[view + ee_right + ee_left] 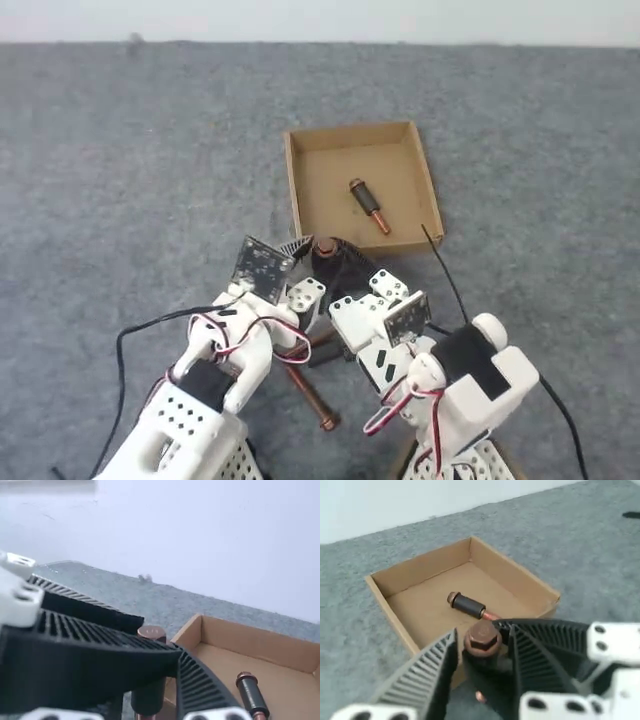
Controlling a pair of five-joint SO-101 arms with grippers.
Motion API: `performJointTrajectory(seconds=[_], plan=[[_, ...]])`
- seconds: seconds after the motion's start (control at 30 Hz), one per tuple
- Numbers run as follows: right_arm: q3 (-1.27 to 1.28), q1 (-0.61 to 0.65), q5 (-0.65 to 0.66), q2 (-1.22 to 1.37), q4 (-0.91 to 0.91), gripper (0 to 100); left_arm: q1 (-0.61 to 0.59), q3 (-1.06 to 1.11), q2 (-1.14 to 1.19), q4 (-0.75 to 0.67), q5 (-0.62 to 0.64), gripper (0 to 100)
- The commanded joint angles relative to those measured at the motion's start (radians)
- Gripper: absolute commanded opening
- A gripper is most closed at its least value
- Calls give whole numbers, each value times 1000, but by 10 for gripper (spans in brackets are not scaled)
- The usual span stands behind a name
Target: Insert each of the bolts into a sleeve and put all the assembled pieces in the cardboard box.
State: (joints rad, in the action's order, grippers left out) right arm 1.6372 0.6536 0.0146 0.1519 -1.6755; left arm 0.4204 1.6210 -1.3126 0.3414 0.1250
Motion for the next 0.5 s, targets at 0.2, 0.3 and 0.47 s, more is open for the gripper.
performJointTrajectory(seconds=[0.2, 0.3, 0.47], plan=[[25, -15, 8, -12, -39, 6, -48, -31, 0, -6, 23, 181], [18, -16, 9, -10, -36, 6, -41, -71, 0, 63, 72, 191], [15, -16, 11, -10, -33, 6, -57, -182, 0, 245, 175, 305]])
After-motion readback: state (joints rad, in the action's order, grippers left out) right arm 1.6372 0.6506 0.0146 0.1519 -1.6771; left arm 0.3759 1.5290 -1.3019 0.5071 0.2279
